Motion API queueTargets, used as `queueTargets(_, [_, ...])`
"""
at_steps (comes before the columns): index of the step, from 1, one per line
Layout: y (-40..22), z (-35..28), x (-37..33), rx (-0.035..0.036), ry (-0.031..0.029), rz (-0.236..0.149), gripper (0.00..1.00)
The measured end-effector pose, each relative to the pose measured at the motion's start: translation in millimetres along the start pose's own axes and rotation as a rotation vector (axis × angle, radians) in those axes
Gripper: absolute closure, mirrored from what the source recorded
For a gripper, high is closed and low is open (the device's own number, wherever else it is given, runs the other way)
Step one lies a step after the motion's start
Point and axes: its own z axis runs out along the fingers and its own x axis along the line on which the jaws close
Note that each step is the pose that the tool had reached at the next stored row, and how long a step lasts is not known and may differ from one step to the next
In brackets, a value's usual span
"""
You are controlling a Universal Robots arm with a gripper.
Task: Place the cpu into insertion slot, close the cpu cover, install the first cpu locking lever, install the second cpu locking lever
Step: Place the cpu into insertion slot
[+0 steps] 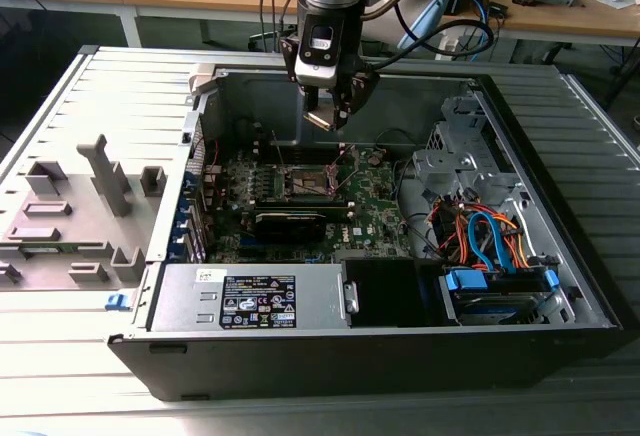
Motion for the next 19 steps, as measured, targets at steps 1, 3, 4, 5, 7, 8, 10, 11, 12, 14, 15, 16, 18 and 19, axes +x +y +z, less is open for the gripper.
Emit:
queueTargets(1, [0.0, 0.0, 0.0, 0.0, -0.0001, 0.001, 0.46])
queueTargets(3, [0.0, 0.0, 0.0, 0.0, -0.0002, 0.002, 0.46])
queueTargets(4, [0.0, 0.0, 0.0, -0.0001, -0.0002, 0.003, 0.46])
queueTargets(5, [0.0, 0.0, 0.0, 0.0, -0.0003, 0.003, 0.46])
queueTargets(7, [0.0, 0.0, 0.0, -0.0001, -0.0004, 0.005, 0.46])
queueTargets(8, [0.0, 0.0, 0.0, 0.0, -0.0004, 0.005, 0.46])
queueTargets(10, [0.0, 0.0, 0.0, -0.0001, -0.0006, 0.007, 0.46])
queueTargets(11, [0.0, 0.0, 0.0, -0.0001, -0.0006, 0.007, 0.46])
queueTargets(12, [0.0, 0.0, 0.0, -0.0001, -0.0006, 0.007, 0.46])
queueTargets(14, [0.0, 0.1, 0.0, -0.0001, -0.0007, 0.008, 0.46])
queueTargets(15, [0.0, 0.1, 0.0, -0.0002, -0.0007, 0.009, 0.46])
queueTargets(16, [0.0, 0.1, 0.0, -0.0001, -0.0008, 0.009, 0.46])
queueTargets(18, [0.0, 0.1, 0.0, -0.0001, -0.0009, 0.01, 0.46])
queueTargets(19, [0.0, 0.1, 0.0, -0.0001, -0.0009, 0.011, 0.46])
